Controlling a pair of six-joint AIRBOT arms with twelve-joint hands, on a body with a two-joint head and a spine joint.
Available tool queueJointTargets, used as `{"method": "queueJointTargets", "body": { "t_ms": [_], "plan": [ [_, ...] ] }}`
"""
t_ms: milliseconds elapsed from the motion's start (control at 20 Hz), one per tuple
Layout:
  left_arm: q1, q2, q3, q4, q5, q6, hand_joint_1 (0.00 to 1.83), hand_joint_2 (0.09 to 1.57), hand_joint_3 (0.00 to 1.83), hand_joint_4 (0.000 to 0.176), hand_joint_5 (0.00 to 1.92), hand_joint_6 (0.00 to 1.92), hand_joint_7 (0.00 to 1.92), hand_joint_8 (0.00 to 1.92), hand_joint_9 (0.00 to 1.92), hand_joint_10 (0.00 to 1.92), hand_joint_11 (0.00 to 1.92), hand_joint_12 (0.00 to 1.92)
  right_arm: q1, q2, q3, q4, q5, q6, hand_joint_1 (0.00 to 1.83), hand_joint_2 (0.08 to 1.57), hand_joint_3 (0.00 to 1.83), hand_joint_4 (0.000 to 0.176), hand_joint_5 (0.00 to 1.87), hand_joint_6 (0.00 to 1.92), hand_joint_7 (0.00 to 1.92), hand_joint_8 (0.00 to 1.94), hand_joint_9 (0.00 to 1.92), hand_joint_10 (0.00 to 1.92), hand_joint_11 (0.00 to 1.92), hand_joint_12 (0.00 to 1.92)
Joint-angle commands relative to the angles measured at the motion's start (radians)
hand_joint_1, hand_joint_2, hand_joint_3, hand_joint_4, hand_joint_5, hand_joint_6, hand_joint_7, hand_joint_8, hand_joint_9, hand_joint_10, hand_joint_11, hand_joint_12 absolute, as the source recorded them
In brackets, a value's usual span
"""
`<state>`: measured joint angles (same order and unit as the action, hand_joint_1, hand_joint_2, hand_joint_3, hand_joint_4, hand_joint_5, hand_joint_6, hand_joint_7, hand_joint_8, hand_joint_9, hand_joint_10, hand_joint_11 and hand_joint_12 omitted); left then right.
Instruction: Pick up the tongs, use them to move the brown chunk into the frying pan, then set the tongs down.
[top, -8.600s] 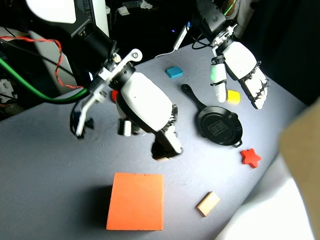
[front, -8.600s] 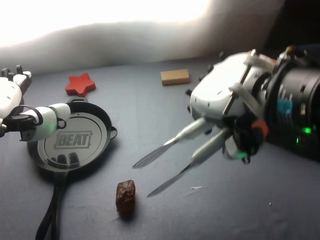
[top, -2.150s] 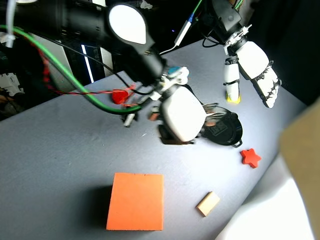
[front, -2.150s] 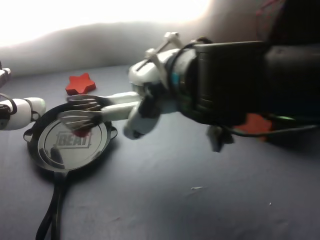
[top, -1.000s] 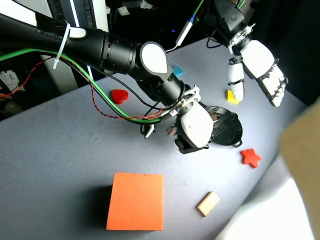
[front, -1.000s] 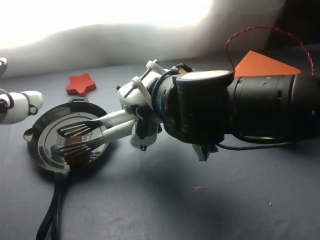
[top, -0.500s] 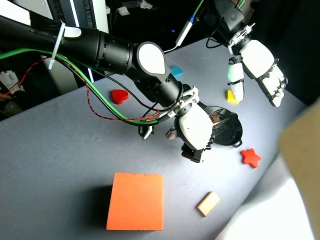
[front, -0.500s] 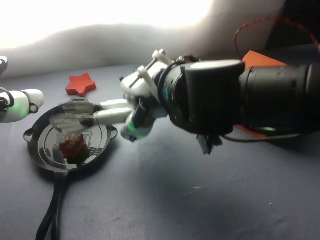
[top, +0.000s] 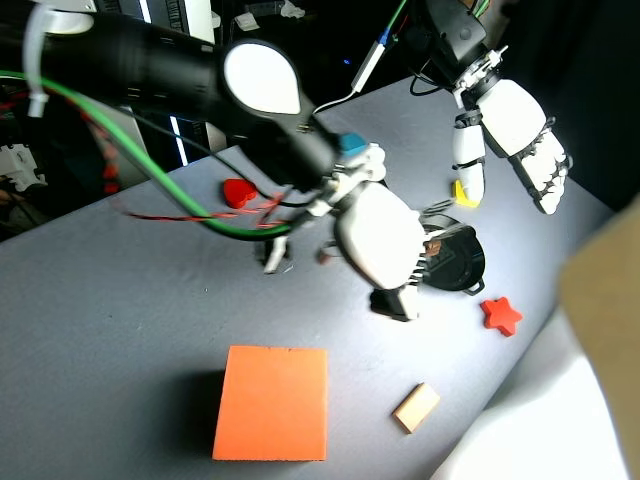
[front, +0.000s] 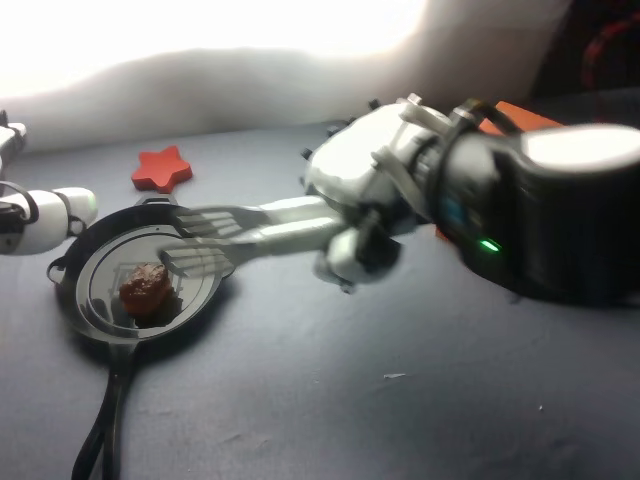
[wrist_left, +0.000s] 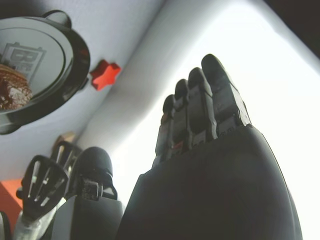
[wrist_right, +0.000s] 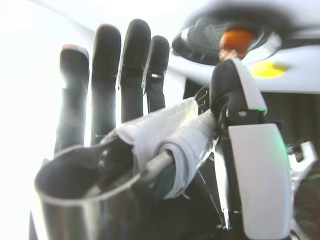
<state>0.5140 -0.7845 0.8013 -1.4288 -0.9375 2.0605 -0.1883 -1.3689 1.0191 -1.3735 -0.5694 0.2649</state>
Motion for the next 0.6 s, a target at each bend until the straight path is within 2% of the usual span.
{"method": "queueJointTargets", "body": {
  "t_ms": [0, 100, 250, 350, 550],
  "plan": [
    [-0.010, 0.009, -0.001, 0.063, -0.075, 0.001, 0.04, 1.29, 0.00, 0.000, 0.09, 0.00, 0.15, 0.00, 0.15, 0.00, 0.00, 0.50, 0.001, 0.020, -0.022, -0.121, 0.049, 0.022, 0.53, 1.35, 0.00, 0.000, 0.57, 0.84, 0.74, 0.96, 0.63, 1.40, 0.41, 1.91],
    [-0.017, 0.005, -0.014, 0.061, -0.074, 0.009, 0.05, 1.28, 0.00, 0.000, 0.11, 0.00, 0.17, 0.00, 0.16, 0.00, 0.00, 0.53, -0.042, 0.077, -0.075, -0.272, 0.068, 0.080, 0.54, 1.35, 0.00, 0.000, 0.58, 0.86, 0.73, 1.02, 0.60, 1.46, 0.41, 1.92],
    [-0.029, -0.004, -0.026, 0.055, -0.057, 0.026, 0.03, 1.29, 0.00, 0.000, 0.09, 0.00, 0.16, 0.00, 0.15, 0.00, 0.00, 0.55, -0.072, 0.095, -0.083, -0.308, 0.070, 0.094, 0.50, 1.37, 0.00, 0.000, 0.59, 0.87, 0.75, 1.03, 0.63, 1.46, 0.43, 1.92],
    [-0.035, -0.014, -0.036, 0.055, -0.052, 0.030, 0.06, 1.28, 0.00, 0.000, 0.10, 0.00, 0.15, 0.00, 0.15, 0.00, 0.00, 0.58, -0.086, 0.096, -0.088, -0.312, 0.077, 0.088, 0.54, 1.36, 0.00, 0.000, 0.63, 0.83, 0.77, 1.00, 0.65, 1.44, 0.45, 1.92],
    [-0.045, -0.051, -0.053, 0.055, -0.052, 0.030, 0.05, 1.28, 0.00, 0.000, 0.08, 0.00, 0.15, 0.00, 0.14, 0.00, 0.00, 0.55, -0.146, 0.085, -0.102, -0.420, 0.051, 0.141, 0.53, 1.37, 0.00, 0.000, 0.63, 0.86, 0.75, 1.02, 0.61, 1.46, 0.43, 1.92]
  ]
}}
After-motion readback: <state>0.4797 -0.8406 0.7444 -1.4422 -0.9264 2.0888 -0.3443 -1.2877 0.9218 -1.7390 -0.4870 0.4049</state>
